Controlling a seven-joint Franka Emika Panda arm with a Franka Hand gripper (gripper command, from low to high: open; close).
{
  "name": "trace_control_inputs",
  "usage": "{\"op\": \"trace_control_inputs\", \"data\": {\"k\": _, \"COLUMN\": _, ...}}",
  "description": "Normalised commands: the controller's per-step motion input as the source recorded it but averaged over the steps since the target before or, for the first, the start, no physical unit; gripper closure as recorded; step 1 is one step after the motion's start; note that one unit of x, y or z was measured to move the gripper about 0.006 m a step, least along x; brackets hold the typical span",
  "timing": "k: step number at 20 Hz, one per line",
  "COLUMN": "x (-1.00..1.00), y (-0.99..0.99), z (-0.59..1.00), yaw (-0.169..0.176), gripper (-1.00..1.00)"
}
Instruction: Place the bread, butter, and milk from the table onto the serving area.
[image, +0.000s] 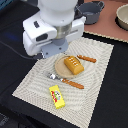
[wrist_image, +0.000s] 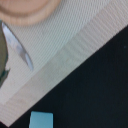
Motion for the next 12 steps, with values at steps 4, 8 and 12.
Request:
{"op": "trace_control_inputs", "data": {"k": 4, "x": -0.92, "y": 0.66, "z": 0.1, "yaw": 0.003, "gripper": -1.0}}
{"op": "trace_control_inputs", "data": {"k": 8, "x": -0.87, "y": 0.66, "z": 0.05, "yaw": 0.019, "gripper": -1.0}}
{"op": "trace_control_inputs", "data": {"k": 12, "x": -0.82, "y": 0.69, "z": 0.0, "yaw": 0.025, "gripper": -1.0}}
